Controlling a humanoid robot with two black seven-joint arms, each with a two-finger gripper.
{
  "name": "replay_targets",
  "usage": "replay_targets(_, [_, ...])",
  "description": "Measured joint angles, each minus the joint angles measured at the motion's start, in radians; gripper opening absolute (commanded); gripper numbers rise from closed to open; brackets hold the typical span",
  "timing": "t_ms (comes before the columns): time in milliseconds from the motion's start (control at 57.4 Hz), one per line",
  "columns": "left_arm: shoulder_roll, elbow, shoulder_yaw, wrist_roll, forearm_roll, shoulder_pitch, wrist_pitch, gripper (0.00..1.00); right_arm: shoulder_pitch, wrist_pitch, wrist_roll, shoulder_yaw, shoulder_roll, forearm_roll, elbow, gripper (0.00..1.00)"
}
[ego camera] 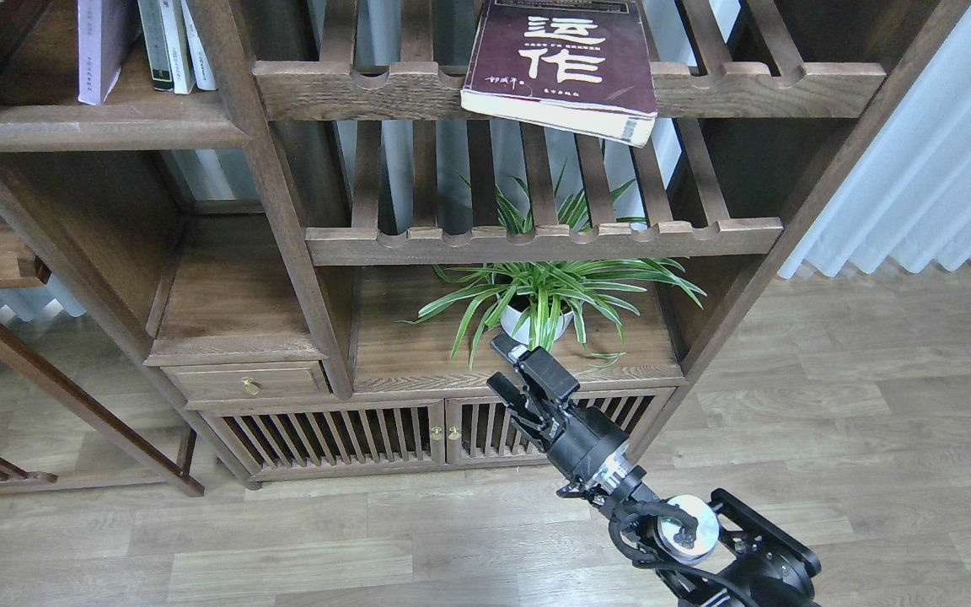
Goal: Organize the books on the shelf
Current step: 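Place the red book on the upper shelf with the left gripper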
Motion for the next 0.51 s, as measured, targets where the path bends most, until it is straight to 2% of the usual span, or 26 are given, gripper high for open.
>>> replay_targets(366, [0.002, 0.006, -0.044, -0.013, 0.097, -0.005, 0.000, 0.00, 0.007, 0.000, 0.000, -0.001, 0.000, -0.002, 0.000, 0.95])
replay_targets(505, [0.002, 0.010, -0.048, -0.038, 0.156, -0.006, 0.000, 0.00, 0.009, 0.000, 0.000, -0.002, 0.000, -0.002, -0.001, 0.95])
